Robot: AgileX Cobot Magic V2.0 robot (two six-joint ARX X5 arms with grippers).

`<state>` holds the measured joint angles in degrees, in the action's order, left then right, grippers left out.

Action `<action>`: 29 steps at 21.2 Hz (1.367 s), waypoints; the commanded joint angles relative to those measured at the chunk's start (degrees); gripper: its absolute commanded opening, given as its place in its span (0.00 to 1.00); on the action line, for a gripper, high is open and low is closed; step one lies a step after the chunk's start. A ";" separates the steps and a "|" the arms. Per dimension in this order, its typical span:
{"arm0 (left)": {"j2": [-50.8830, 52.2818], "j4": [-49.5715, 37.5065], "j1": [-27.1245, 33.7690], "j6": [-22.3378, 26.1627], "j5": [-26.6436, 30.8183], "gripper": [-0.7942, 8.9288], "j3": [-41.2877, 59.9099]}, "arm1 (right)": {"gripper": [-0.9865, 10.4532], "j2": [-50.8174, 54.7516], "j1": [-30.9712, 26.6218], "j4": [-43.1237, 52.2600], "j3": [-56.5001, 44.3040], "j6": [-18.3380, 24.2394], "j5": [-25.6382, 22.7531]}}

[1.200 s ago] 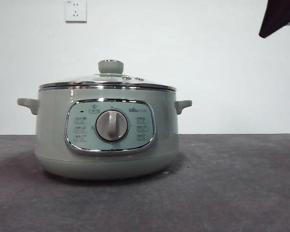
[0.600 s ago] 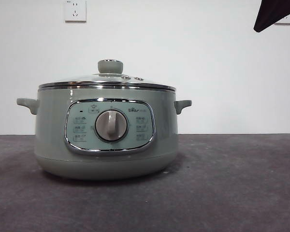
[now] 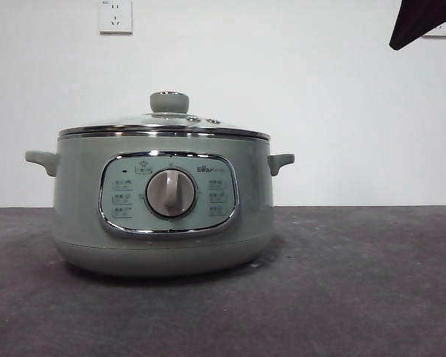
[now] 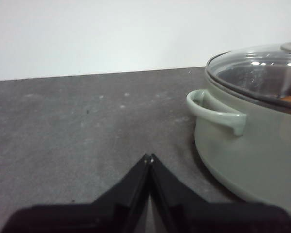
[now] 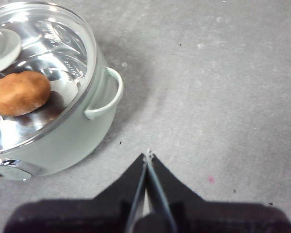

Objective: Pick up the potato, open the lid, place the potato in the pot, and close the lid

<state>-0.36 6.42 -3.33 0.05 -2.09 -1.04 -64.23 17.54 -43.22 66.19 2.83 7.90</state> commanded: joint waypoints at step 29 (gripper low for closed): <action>-5.42 2.36 -0.09 -0.44 0.17 0.08 0.61 | 0.09 53.55 -16.50 39.98 -54.53 1.64 -7.10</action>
<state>-5.78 8.93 -3.33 -0.08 -2.07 -1.04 -11.31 1.08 -4.84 14.31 6.76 0.47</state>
